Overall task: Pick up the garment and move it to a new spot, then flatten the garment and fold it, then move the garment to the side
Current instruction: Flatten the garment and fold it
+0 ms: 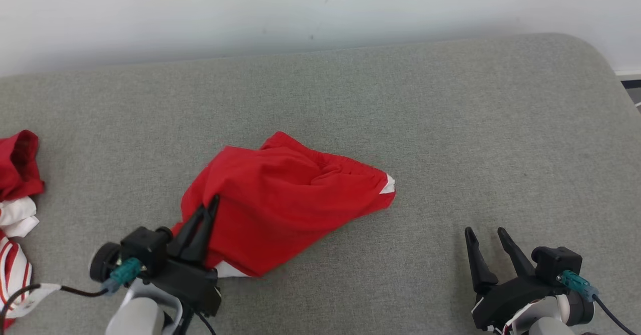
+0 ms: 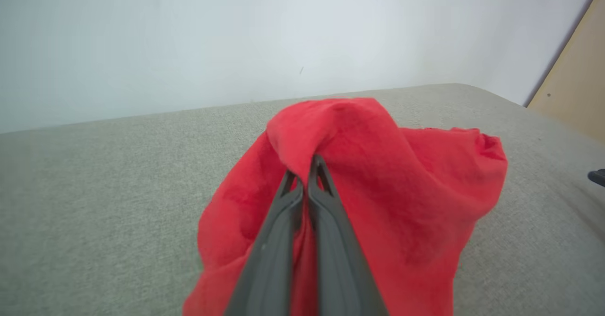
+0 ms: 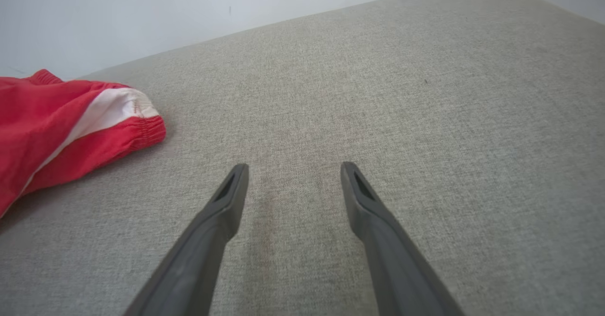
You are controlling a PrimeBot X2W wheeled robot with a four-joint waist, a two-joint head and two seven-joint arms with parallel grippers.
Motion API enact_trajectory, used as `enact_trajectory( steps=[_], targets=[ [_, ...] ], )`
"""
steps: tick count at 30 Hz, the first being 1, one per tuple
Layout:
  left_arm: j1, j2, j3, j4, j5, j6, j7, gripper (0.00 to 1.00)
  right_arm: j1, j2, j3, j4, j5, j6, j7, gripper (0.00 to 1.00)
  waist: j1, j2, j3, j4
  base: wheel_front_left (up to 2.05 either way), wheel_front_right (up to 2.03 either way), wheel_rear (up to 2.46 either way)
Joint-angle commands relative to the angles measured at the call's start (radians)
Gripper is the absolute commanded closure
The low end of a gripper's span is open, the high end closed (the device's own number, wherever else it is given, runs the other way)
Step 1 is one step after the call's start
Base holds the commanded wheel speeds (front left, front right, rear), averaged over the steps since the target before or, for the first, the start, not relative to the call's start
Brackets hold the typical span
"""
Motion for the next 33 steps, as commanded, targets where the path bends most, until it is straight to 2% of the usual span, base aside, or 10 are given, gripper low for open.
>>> enact_trajectory(
  steps=[1, 9, 18, 19, 20, 21, 26, 33],
  targets=[
    [-0.015, 0.008, 0.021, -0.022, 0.023, 0.0, -0.005, 1.0, 0.007, 0.001, 0.0, -0.006, -0.004, 0.0, -0.001, 0.0, 0.0, 0.0, 0.007, 0.004, 0.0, 0.0, 0.0],
    [-0.12, 0.029, 0.101, 0.05, 0.085, 0.005, -0.005, 1.0, -0.022, 0.01, 0.013, -0.012, -0.007, 0.0, -0.001, 0.0, 0.0, 0.0, 0.055, -0.01, 0.0, 0.0, 0.0],
    [-0.247, 0.06, 0.185, 0.241, 0.103, 0.057, -0.005, 1.0, -0.051, 0.01, 0.019, -0.016, -0.003, 0.0, 0.0, 0.0, 0.0, 0.0, 0.125, -0.068, 0.0, 0.0, 0.0],
    [-0.254, 0.061, 0.192, 0.262, 0.102, 0.06, -0.005, 0.8, -0.054, 0.01, 0.017, -0.018, -0.003, 0.0, -0.001, 0.0, 0.0, 0.0, 0.128, -0.072, 0.0, 0.0, 0.0],
    [-0.262, 0.061, 0.197, 0.272, 0.104, 0.064, -0.005, 0.37, -0.055, 0.009, 0.015, -0.021, -0.002, 0.0, -0.001, 0.0, 0.0, 0.0, 0.129, -0.074, 0.0, 0.0, 0.0],
    [-0.26, 0.058, 0.209, 0.285, 0.107, 0.075, -0.005, 0.0, -0.057, 0.011, 0.008, -0.026, -0.005, 0.0, -0.001, 0.0, 0.0, 0.0, 0.127, -0.072, 0.0, 0.0, 0.0],
    [-0.203, 0.045, 0.233, 0.24, 0.121, 0.106, -0.005, 0.0, -0.053, 0.011, 0.006, -0.063, -0.019, 0.0, 0.0, 0.0, 0.0, 0.0, 0.094, -0.037, 0.0, 0.0, 0.0],
    [-0.087, -0.002, 0.249, 0.115, 0.133, 0.114, -0.005, 0.0, -0.064, 0.001, 0.076, -0.12, -0.03, 0.0, -0.001, 0.0, 0.0, 0.0, 0.035, 0.075, 0.0, 0.0, 0.0]
  ],
)
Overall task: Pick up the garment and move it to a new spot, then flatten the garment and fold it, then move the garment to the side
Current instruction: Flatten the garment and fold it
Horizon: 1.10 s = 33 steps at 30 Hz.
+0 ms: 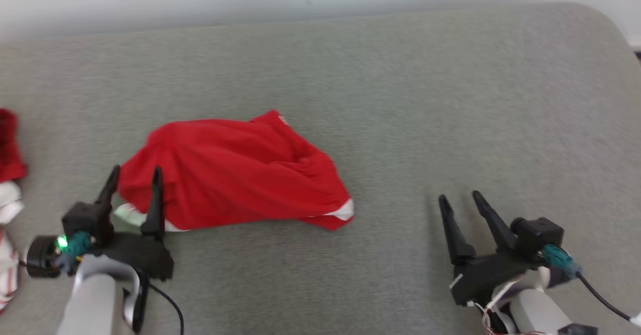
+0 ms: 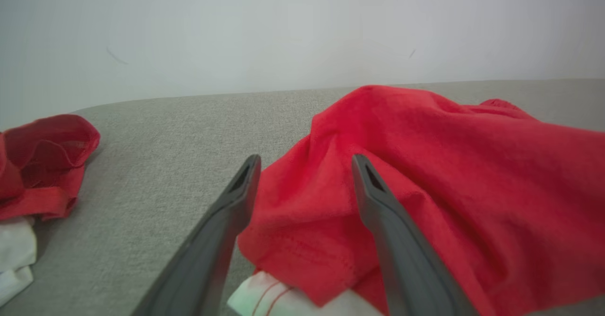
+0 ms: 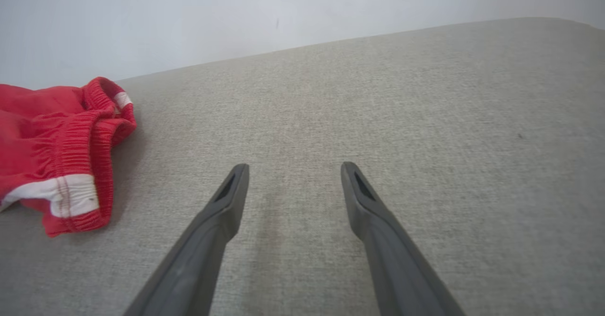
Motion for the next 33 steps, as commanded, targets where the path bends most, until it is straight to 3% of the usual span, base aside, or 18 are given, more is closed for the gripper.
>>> enact_trajectory(
  steps=[1, 15, 23, 27, 33],
  targets=[
    [0.04, -0.009, 0.003, -0.01, 0.004, -0.001, -0.005, 0.0, -0.011, -0.005, 0.015, -0.009, -0.004, 0.0, -0.001, 0.0, 0.0, -0.0001, -0.059, 0.091, 0.0, 0.0, 0.0],
    [0.233, -0.08, -0.006, -0.122, 0.001, -0.015, -0.005, 0.0, -0.117, 0.0, 0.251, 0.013, 0.03, 0.0, -0.001, 0.0, 0.0, -0.0001, -0.1, 0.312, 0.0, 0.0, 0.0],
    [0.273, -0.09, -0.031, -0.13, -0.016, -0.013, -0.005, 0.0, -0.179, -0.001, 0.299, 0.058, 0.045, 0.0, -0.001, 0.0, 0.0, -0.0001, -0.092, 0.388, 0.0, 0.0, 0.0],
    [0.288, -0.091, -0.047, -0.13, -0.036, -0.009, -0.005, 0.0, -0.219, -0.001, 0.324, 0.11, 0.012, 0.0, 0.0, 0.0, 0.0, -0.0001, -0.087, 0.42, 0.0, 0.0, 0.0],
    [0.294, -0.091, -0.078, -0.124, -0.057, 0.0, -0.005, 0.0, -0.31, -0.007, 0.389, 0.287, -0.072, 0.0, -0.001, 0.0, 0.0, -0.0001, -0.077, 0.454, 0.0, 0.0, 0.0]
  ],
)
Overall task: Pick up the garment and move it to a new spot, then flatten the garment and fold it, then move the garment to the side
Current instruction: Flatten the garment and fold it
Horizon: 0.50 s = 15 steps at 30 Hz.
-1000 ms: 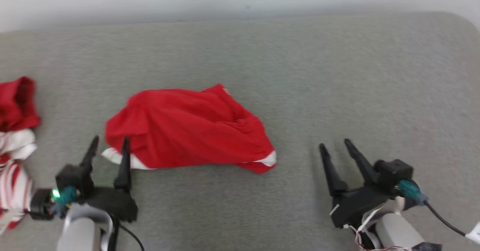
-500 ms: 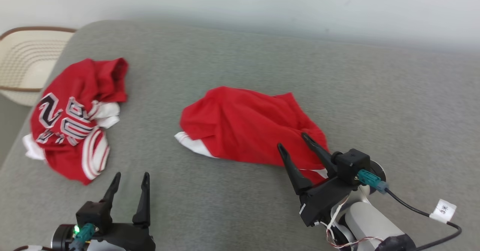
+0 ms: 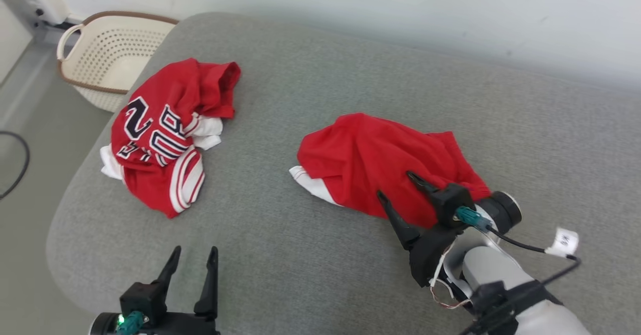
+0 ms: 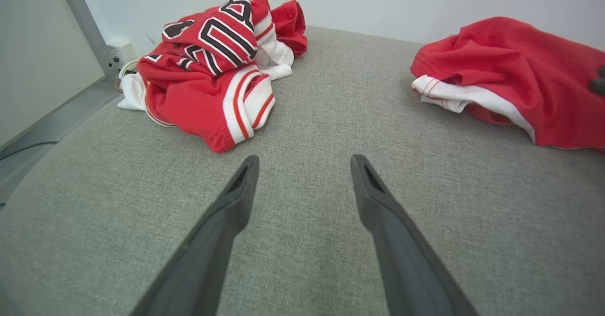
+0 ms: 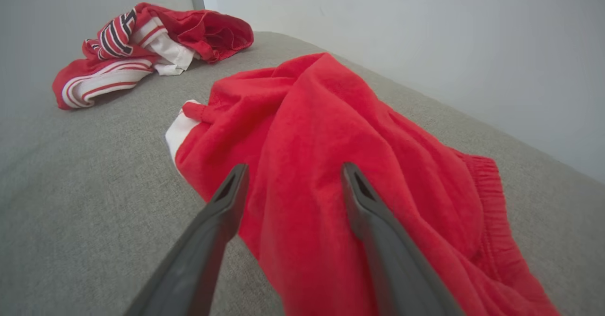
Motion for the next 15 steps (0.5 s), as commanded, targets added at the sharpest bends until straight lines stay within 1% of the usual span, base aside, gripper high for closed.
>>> enact_trajectory(
  steps=[1, 3, 6, 7, 8, 9, 10, 14, 15],
  targets=[
    [0.016, 0.0, -0.009, 0.006, -0.006, 0.003, -0.005, 0.0, -0.027, 0.004, 0.017, 0.029, -0.024, 0.0, 0.0, 0.0, 0.0, 0.0001, 0.008, 0.021, 0.0, 0.0, 0.0],
    [0.019, 0.0, -0.017, 0.01, -0.017, 0.009, -0.005, 0.0, -0.054, 0.007, 0.044, 0.094, -0.049, 0.0, 0.007, 0.0, 0.0, 0.0001, 0.012, 0.029, 0.0, 0.0, 0.0],
    [0.018, 0.0, -0.033, 0.012, -0.031, 0.013, -0.005, 0.0, -0.101, 0.013, 0.057, 0.184, -0.077, 0.0, 0.031, 0.0, 0.0, 0.0001, 0.018, 0.04, 0.0, 0.0, 0.0],
    [0.017, 0.0, -0.037, 0.011, -0.037, 0.015, -0.005, 0.0, -0.115, 0.017, 0.055, 0.211, -0.087, 0.0, 0.038, 0.07, 0.0, 0.0001, 0.02, 0.043, 0.0, 0.0, 0.0],
    [0.017, 0.0, -0.04, 0.011, -0.042, 0.018, -0.005, 0.0, -0.129, 0.02, 0.051, 0.237, -0.095, 0.0, 0.042, 0.48, 0.0, 0.0001, 0.022, 0.047, 0.0, 0.0, 0.0],
    [0.017, 0.0, -0.043, 0.01, -0.045, 0.02, -0.005, 0.0, -0.138, 0.025, 0.047, 0.262, -0.102, 0.0, 0.047, 0.65, 0.0, 0.0001, 0.023, 0.05, 0.0, 0.0, 0.0],
    [0.018, 0.0, -0.046, 0.009, -0.049, 0.021, -0.005, 0.0, -0.146, 0.031, 0.042, 0.281, -0.107, 0.0, 0.046, 1.0, 0.0, 0.0001, 0.023, 0.052, 0.0, 0.0, 0.0],
    [0.023, 0.0, -0.052, 0.004, -0.052, 0.027, -0.005, 0.0, -0.185, 0.044, 0.017, 0.325, -0.118, 0.0, 0.023, 1.0, 0.0, 0.0001, 0.025, 0.058, 0.0, 0.0, 0.0],
    [0.026, 0.0, -0.055, 0.002, -0.051, 0.028, -0.005, 0.0, -0.2, 0.044, -0.005, 0.328, -0.113, 0.0, 0.012, 1.0, 0.0, 0.0001, 0.025, 0.059, 0.0, 0.0, 0.0]
  ],
)
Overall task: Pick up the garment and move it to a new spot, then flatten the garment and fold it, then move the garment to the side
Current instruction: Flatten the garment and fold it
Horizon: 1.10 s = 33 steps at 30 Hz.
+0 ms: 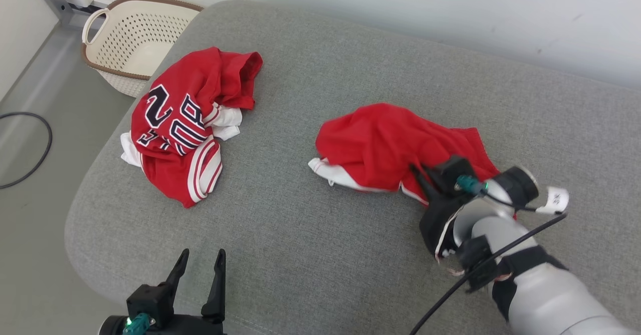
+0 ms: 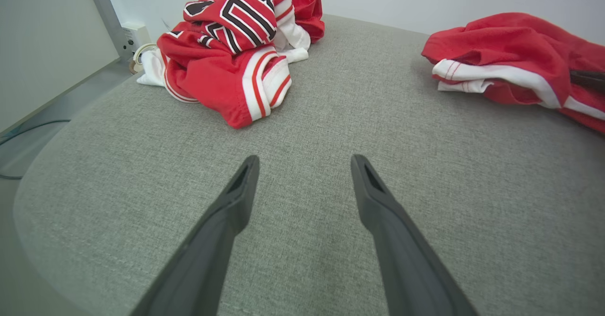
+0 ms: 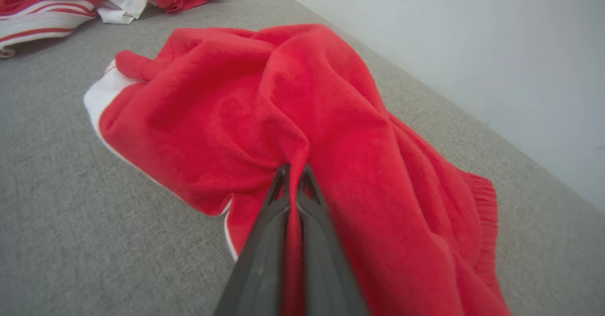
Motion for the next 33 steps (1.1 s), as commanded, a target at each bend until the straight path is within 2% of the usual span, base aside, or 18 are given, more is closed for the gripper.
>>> enact_trajectory(
  steps=[1, 7, 14, 15, 16, 17, 18, 22, 28, 33],
  targets=[
    [0.023, 0.0, -0.001, -0.001, 0.0, 0.004, -0.005, 0.0, -0.025, -0.005, -0.017, -0.005, -0.001, 0.0, -0.013, 1.0, 0.0, 0.0, 0.0, 0.001, 0.0, 0.0, 0.0],
    [0.014, 0.0, -0.033, -0.004, -0.019, 0.001, -0.005, 0.0, -0.098, -0.069, -0.092, -0.007, -0.017, 0.0, -0.022, 1.0, 0.0, 0.0, 0.011, 0.019, 0.0, 0.0, 0.0],
    [-0.02, 0.0, -0.11, -0.012, -0.06, 0.002, -0.005, 0.0, -0.173, -0.132, -0.095, 0.105, -0.039, 0.0, 0.0, 1.0, 0.0, 0.0, 0.054, 0.082, 0.0, 0.0, 0.0],
    [-0.026, 0.0, -0.12, -0.015, -0.065, 0.003, -0.005, 0.0, -0.182, -0.14, -0.096, 0.124, -0.039, 0.0, 0.009, 0.93, 0.0, 0.0, 0.062, 0.093, 0.0, 0.0, 0.0],
    [-0.026, 0.0, -0.12, -0.015, -0.065, 0.003, -0.005, 0.0, -0.182, -0.14, -0.096, 0.124, -0.039, 0.0, 0.009, 0.93, 0.0, 0.0, 0.062, 0.093, 0.0, 0.0, 0.0],
    [-0.03, 0.0, -0.129, -0.019, -0.066, 0.005, -0.005, 0.0, -0.189, -0.145, -0.097, 0.141, -0.039, 0.0, 0.015, 0.42, 0.0, 0.0, 0.068, 0.1, 0.0, 0.0, 0.0],
    [-0.032, 0.0, -0.137, -0.021, -0.069, 0.005, -0.005, 0.0, -0.199, -0.151, -0.102, 0.156, -0.036, 0.0, 0.022, 0.0, 0.0, 0.0, 0.074, 0.107, 0.0, 0.0, 0.0],
    [-0.039, 0.0, -0.148, -0.029, -0.078, 0.016, -0.005, 0.0, -0.224, -0.153, -0.137, 0.177, -0.024, 0.0, 0.005, 0.0, 0.0, 0.0, 0.082, 0.11, 0.0, 0.0, 0.0],
    [-0.038, 0.0, -0.133, -0.048, -0.065, 0.015, -0.005, 0.0, -0.193, -0.143, -0.202, 0.133, 0.003, 0.0, -0.02, 0.0, 0.0, 0.0, 0.053, 0.054, 0.0, 0.0, 0.0],
    [-0.045, 0.0, -0.112, -0.055, -0.038, 0.001, -0.005, 0.0, -0.084, -0.168, -0.287, -0.049, 0.018, 0.0, -0.022, 0.0, 0.0, 0.0, 0.011, -0.039, 0.0, 0.0, 0.0]
  ],
)
